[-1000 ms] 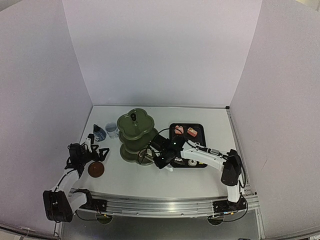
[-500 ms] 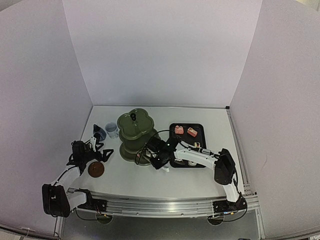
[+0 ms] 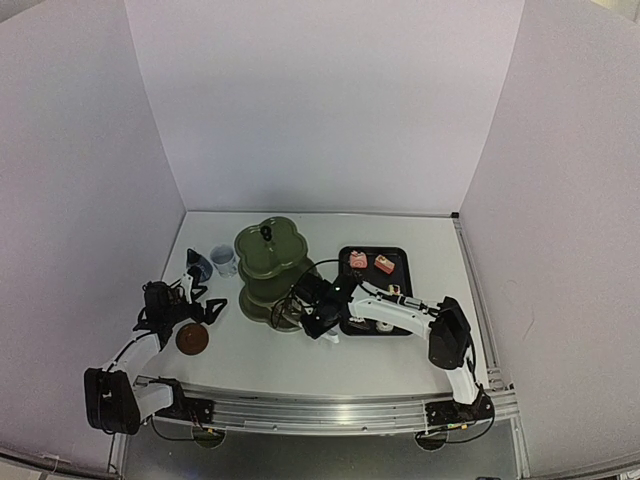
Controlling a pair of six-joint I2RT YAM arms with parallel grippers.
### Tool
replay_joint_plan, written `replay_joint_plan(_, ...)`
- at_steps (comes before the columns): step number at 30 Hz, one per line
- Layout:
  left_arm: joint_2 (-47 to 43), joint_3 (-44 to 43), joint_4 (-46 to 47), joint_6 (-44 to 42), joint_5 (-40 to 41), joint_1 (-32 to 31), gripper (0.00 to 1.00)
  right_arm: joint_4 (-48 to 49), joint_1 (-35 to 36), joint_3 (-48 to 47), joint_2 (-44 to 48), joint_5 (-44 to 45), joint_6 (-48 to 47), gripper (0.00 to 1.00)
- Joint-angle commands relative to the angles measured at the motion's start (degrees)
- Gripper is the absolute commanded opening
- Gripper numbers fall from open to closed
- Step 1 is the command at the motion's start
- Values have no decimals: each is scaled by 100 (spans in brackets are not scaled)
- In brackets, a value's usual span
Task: Serve the afternoon tea
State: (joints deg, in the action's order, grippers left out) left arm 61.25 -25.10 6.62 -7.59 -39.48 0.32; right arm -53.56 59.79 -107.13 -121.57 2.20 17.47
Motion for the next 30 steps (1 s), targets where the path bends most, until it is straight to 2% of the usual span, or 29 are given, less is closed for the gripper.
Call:
replay_joint_plan(1, -61, -224, 89, -159, -58, -9, 99, 128, 6, -48, 579, -172, 51, 36)
replay_joint_plan(10, -47, -215, 97, -224, -34, -10, 99, 158, 2, 328, 1098, -327, 204, 35)
replay_joint_plan(16, -67, -197, 63, -238, -9, -13, 99, 140, 1, 899, 1662, -222, 465, 28)
replay_joint_plan(25, 0, -255, 64, -243, -31, -11, 99, -465, -22, 1486, 2378, 556, 835, 27)
replay_joint_plan(30, 36, -295, 67, -246, -47, -11, 99, -817, -342, 1759, 2700, 814, 977, 27)
